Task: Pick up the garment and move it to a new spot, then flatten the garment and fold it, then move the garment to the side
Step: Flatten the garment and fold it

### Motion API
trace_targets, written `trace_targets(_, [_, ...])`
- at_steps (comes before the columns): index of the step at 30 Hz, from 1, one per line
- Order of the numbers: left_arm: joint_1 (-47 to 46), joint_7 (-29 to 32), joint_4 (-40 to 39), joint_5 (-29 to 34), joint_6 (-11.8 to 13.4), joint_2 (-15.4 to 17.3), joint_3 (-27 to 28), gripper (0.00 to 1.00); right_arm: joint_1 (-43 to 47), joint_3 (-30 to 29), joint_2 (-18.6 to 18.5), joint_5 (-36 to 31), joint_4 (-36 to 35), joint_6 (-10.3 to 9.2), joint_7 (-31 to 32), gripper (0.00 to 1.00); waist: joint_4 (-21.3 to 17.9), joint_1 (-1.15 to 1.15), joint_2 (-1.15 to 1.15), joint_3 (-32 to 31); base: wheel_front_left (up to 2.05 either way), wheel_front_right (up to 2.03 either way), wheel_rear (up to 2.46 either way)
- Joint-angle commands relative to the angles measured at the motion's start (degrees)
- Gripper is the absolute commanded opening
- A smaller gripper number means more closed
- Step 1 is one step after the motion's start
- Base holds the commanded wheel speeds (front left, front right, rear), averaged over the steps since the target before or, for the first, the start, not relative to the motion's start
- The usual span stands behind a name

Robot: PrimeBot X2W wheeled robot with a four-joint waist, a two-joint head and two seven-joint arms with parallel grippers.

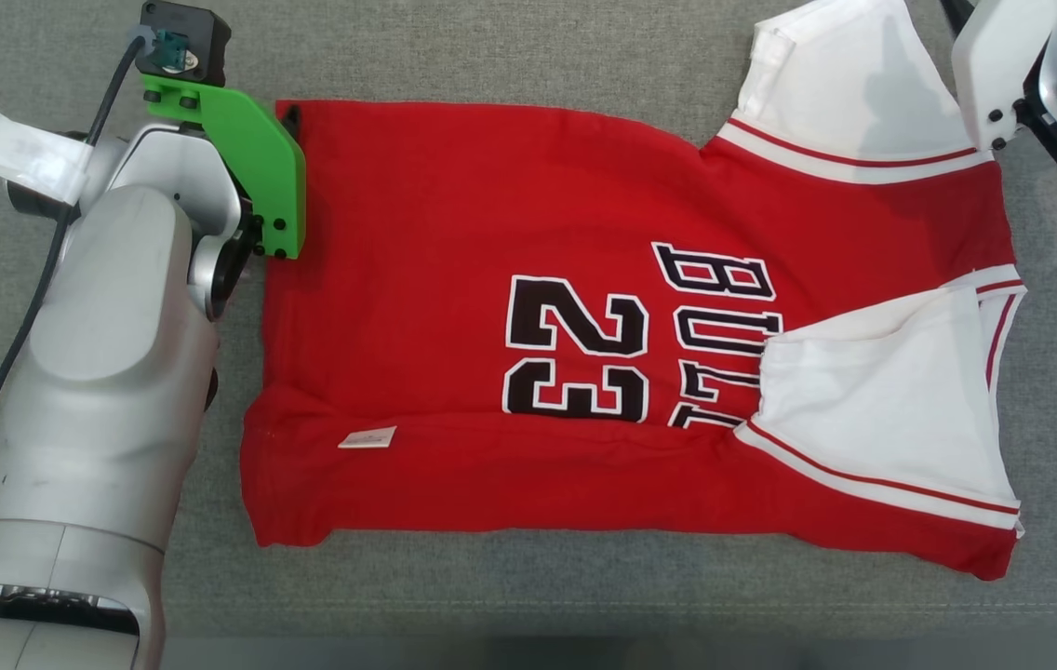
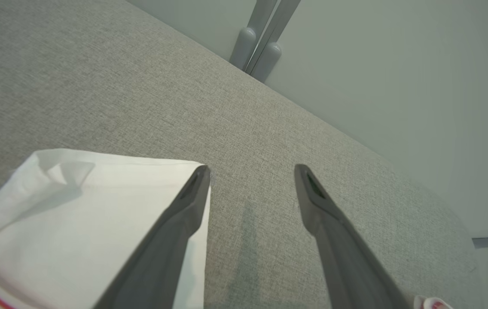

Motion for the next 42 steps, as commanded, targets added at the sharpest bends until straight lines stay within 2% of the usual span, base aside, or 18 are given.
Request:
trace_targets(1, [-0.86,0.1,0.52,-0.47,-0.35,-0.06,-0.26,1.0,-0.85,0.0,-0.32,0.21,0.38,-0.09,-0.45,1.0,0.15,0.0,0.0,0.38,0.0,0.0,0.0])
trace_targets(9, [-0.01,1.48,2.35,-2.23,-2.35,-2.14,-2.64,0.99,-1.78,-0.67,-1.05,0.35,2.77,-0.09,0.29,1.0,1.45,0.0,0.0,1.0,0.0,0.0,0.0])
trace_targets(10, [-0.05,1.31,2.19,-2.68,-2.61,-2.38,-3.02,0.93,-1.89,-0.64,-1.19,0.31,3.06,-0.09,0.3,1.0,1.63,0.0,0.0,1.02,0.0,0.0,0.0])
trace_targets(12, [-0.07,1.01,1.95,-3.19,-2.95,-2.67,-3.98,0.58,-2.0,-0.58,-1.32,0.3,3.81,-0.09,0.49,1.0,1.94,0.0,0.0,1.01,0.0,0.0,0.0])
trace_targets(13, [-0.21,0.63,1.78,-3.31,-3.01,-2.72,-4.41,0.49,-2.08,-0.58,-1.28,0.28,4.14,-0.09,0.47,1.0,2.05,0.0,0.0,1.02,0.0,0.0,0.0])
trace_targets(14, [-0.21,0.63,1.78,-3.31,-3.01,-2.72,-4.41,0.49,-2.08,-0.58,-1.28,0.28,4.14,-0.09,0.47,1.0,2.05,0.0,0.0,1.02,0.0,0.0,0.0])
trace_targets(16, [-0.76,-0.05,1.98,-3.2,-2.99,-2.37,-5.01,0.41,-2.24,-0.51,-0.95,0.07,4.76,-0.09,0.46,1.0,2.13,0.0,0.0,1.08,0.0,0.0,0.0])
trace_targets(17, [-1.07,-0.33,2.18,-3.03,-3.01,-2.14,-5.15,0.4,-2.32,-0.38,-0.71,-0.01,5.04,-0.09,0.51,1.0,2.12,0.0,0.0,1.14,0.0,0.0,0.0])
trace_targets(19, [-1.87,-1.37,2.7,-2.86,-2.43,-2.05,-5.3,0.21,-2.93,0.17,-0.38,-0.17,5.72,-0.09,0.72,1.0,2.13,0.0,0.0,1.55,0.0,0.0,0.0])
trace_targets(20, [-2.26,-1.75,2.85,-2.66,-2.22,-2.01,-5.38,0.0,-3.31,0.35,-0.43,-0.19,5.91,-0.09,0.86,1.0,2.16,0.0,0.0,1.81,0.0,0.0,0.0])
trace_targets(24, [-3.0,-2.53,3.7,-3.03,-1.72,-2.84,-5.64,0.0,-4.73,0.02,-0.38,-0.22,7.45,-0.09,1.05,1.0,2.67,0.0,0.0,2.47,0.0,0.0,0.0])
trace_targets(31, [-3.09,-3.62,5.19,-4.05,-2.05,-4.15,-6.67,0.0,-5.5,1.13,0.65,2.22,11.14,-0.1,5.31,1.0,3.53,0.0,0.0,2.86,0.0,0.0,0.0])
trace_targets(42, [-4.41,-5.05,6.73,-4.64,-2.11,-4.96,-7.89,0.0,-6.21,0.52,0.87,4.81,13.93,-0.09,6.08,1.0,4.48,0.0,0.0,3.11,0.0,0.0,0.0])
